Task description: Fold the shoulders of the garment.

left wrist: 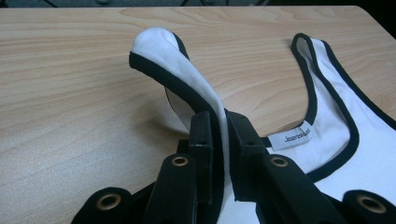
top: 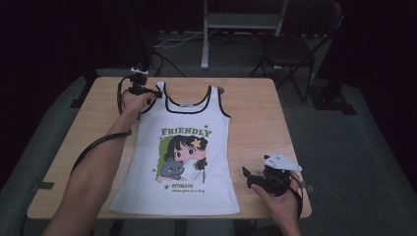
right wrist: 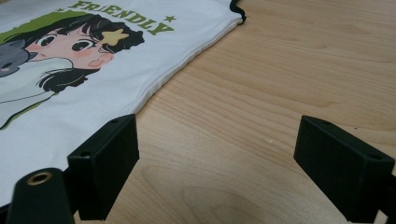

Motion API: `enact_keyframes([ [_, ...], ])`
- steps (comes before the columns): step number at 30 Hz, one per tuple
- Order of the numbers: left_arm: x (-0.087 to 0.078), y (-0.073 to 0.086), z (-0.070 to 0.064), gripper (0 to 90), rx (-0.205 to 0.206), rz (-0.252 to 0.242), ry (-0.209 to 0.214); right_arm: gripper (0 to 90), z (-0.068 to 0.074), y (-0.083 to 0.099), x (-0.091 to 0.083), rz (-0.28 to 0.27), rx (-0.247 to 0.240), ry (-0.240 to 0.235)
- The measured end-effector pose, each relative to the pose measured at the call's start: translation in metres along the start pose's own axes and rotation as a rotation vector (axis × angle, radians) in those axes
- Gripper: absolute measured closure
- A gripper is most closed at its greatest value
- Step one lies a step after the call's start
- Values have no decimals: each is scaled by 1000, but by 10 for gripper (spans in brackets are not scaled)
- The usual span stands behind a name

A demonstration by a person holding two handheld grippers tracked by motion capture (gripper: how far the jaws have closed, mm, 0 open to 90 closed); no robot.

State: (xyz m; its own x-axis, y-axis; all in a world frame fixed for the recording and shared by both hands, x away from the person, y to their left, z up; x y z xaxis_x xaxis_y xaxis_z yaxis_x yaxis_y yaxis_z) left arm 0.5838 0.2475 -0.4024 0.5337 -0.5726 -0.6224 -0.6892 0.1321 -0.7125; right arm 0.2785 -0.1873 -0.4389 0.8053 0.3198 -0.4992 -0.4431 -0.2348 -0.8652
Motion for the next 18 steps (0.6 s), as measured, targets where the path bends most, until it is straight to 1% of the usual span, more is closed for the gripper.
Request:
enact_keyframes([
  [3, -1, 1, -2, 807, -3, -7, 0, 134, 1, 0, 0, 1, 1, -2],
  [10, -5, 4, -6, 805, 13, -18, 7, 134, 1, 0, 1, -1, -10, -2],
  [12, -7, 4, -8, 805, 14, -22, 8, 133, 1, 0, 1, 1, -7, -2],
  [16, -10, 2, -13, 804, 30, -36, 14, 134, 2, 0, 1, 2, -12, -3],
  [18, -12, 1, -15, 803, 43, -33, 13, 133, 3, 0, 2, 3, -12, -5],
])
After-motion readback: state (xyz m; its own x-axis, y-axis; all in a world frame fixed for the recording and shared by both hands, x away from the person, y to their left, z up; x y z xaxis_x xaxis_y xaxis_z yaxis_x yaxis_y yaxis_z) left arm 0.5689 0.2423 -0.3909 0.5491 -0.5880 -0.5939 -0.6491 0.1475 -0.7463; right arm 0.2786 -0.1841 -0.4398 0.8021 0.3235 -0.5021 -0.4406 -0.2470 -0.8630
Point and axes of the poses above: each handheld gripper's, and its own axes: x roughly forward along the jaws, y roughly out of its underside, z roughly to its left, the point moved 1 cm from there along x, roughly forward along the jaws, and after that the axes turned 5 degrees about y, right-handed, at the moved point
